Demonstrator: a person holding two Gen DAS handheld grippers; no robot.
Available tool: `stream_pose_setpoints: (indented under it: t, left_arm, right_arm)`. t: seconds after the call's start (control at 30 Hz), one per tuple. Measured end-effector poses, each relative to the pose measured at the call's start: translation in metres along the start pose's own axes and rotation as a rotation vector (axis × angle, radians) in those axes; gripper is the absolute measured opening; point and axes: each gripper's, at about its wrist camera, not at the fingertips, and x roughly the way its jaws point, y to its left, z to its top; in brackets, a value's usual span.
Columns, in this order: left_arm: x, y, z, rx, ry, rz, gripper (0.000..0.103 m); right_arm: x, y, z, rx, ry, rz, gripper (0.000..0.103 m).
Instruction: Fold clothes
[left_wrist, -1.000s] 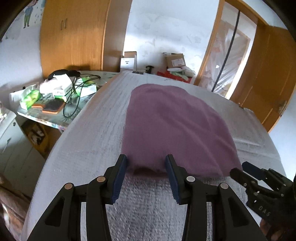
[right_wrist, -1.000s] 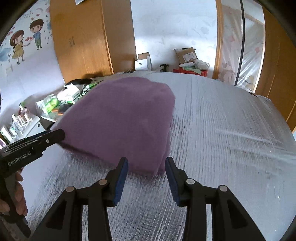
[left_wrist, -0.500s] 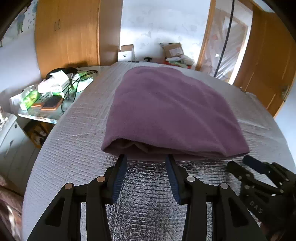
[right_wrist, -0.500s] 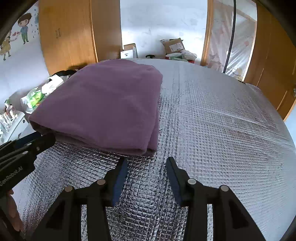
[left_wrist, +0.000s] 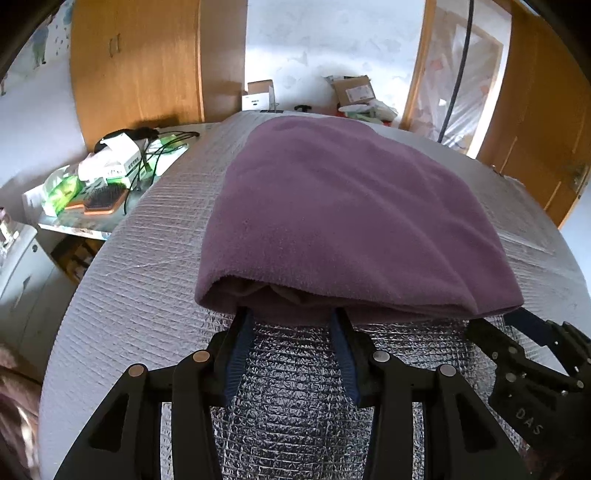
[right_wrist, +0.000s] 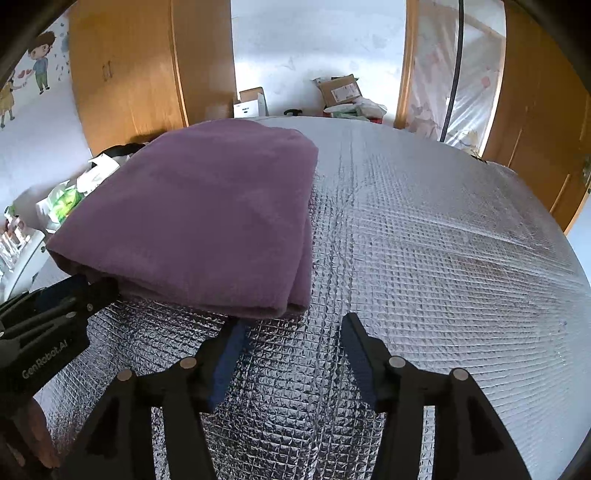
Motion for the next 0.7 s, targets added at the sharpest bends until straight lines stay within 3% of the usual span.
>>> stream_pose_setpoints:
  t: [0.33,0.63,0.7]
  left_arm:
    - [0.001,-0.004,0.000,0.020,0.003,0.023,0.046]
    - [0.000,-0.010,-0.003,0.027,0.003,0.044,0.046]
    - [-0.001,-0.011,-0.004,0.027,0.003,0.046,0.046]
  right_arm:
    - [-0.001,0.002,0.001,0.003,0.001,0.006,0.056]
    - [0.002,0.012,0.010,-0.072,0.033,-0.043,0.059]
    - [0.002,0.014,0.006,-0.069,0.002,-0.055,0.060]
